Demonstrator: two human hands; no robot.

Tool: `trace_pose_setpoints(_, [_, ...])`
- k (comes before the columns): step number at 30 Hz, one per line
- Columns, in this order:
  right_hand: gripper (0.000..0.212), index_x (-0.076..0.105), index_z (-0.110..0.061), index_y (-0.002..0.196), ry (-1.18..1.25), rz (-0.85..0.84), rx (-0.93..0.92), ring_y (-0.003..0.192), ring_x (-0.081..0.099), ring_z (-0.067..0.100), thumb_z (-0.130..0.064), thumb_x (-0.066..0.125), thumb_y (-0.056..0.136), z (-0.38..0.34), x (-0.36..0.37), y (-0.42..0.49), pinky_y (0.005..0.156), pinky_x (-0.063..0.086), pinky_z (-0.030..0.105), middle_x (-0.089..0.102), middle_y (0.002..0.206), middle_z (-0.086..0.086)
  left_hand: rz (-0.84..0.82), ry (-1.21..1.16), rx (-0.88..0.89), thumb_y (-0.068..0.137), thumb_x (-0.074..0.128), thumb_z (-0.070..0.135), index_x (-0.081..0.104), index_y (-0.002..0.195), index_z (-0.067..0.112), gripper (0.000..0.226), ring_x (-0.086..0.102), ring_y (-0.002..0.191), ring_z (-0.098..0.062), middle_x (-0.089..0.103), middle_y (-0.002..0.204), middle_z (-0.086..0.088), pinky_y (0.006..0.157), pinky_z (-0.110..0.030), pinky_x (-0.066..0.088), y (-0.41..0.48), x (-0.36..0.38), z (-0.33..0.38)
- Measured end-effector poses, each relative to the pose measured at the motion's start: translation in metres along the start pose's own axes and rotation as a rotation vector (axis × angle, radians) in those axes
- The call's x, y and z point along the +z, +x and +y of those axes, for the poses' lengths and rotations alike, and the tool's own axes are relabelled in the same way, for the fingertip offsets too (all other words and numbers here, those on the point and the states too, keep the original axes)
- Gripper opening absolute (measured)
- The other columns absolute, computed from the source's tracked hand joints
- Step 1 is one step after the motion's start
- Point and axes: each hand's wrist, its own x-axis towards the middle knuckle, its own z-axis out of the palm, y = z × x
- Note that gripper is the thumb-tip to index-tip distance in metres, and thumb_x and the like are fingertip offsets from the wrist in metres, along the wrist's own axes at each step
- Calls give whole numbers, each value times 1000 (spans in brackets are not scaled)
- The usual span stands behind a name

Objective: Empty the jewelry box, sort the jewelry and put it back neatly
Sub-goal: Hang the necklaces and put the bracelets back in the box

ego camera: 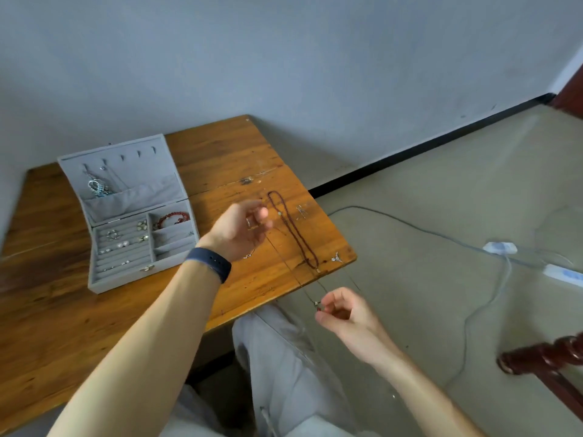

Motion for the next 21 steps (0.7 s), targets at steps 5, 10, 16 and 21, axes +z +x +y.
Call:
trace_pose_setpoints(5, [18, 61, -34, 95, -129, -25, -1, 81, 62, 0, -27, 74, 85, 9, 15, 2, 74, 48, 15, 65, 91, -11, -11, 54, 90, 97, 51, 30, 55, 79, 25, 19, 30, 46, -6, 40, 57, 12, 54, -24, 24, -2, -24, 50])
trace_pose_setpoints(10, [15, 63, -43, 88, -160, -35, -57, 85, 62, -5, -31, 72, 86, -1, 32, 16, 72, 44, 13, 67, 90, -18, 46, 230, 116, 100, 51, 38, 56, 79, 24, 26, 27, 41, -7, 33, 51, 9, 44, -21, 21, -15, -62, 74])
trace_pose_setpoints(16, [18, 66, -49, 84, -222, -50, -224, 88, 60, -10, -33, 73, 87, -26, 47, 43, 71, 43, 6, 65, 92, -35, 316, 454, 373, 101, 55, 36, 64, 93, 17, 22, 69, 63, -16, 66, 72, 5, 54, -25, 39, -51, -126, 89])
trace_pose_setpoints(21, [15, 69, -46, 87, -325, -43, -363, 90, 59, -14, -32, 74, 87, -62, 70, 83, 72, 43, 1, 69, 90, -30, 650, 851, 646, 100, 56, 36, 68, 93, 14, 25, 70, 61, -5, 75, 80, 5, 58, -13, 49, -80, -175, 104])
